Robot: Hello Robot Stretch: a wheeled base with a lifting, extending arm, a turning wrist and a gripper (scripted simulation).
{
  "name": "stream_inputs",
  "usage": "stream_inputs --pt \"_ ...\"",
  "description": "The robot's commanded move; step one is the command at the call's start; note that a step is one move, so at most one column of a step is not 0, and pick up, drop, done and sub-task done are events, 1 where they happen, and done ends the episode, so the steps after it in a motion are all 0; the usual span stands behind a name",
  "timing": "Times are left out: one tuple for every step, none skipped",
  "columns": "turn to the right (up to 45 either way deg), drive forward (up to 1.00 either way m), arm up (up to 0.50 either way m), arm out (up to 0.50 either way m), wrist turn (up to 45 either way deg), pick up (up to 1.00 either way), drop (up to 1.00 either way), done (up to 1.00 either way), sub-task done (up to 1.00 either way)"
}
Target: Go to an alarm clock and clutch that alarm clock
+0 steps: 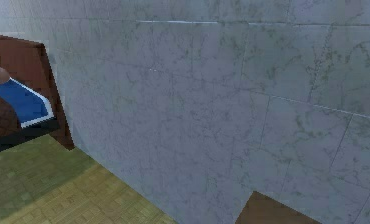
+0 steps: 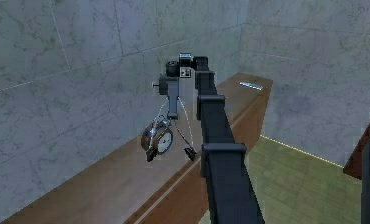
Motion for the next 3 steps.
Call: stream_inputs --pt "0.0 0.00 0.00 0.00 45.0 0.00 0.00 0.00 0.00" --pt "0.0 0.00 0.00 0.00 45.0 0.00 0.00 0.00 0.00" --pt "0.0 0.00 0.00 0.00 45.0 0.00 0.00 0.00 0.00"
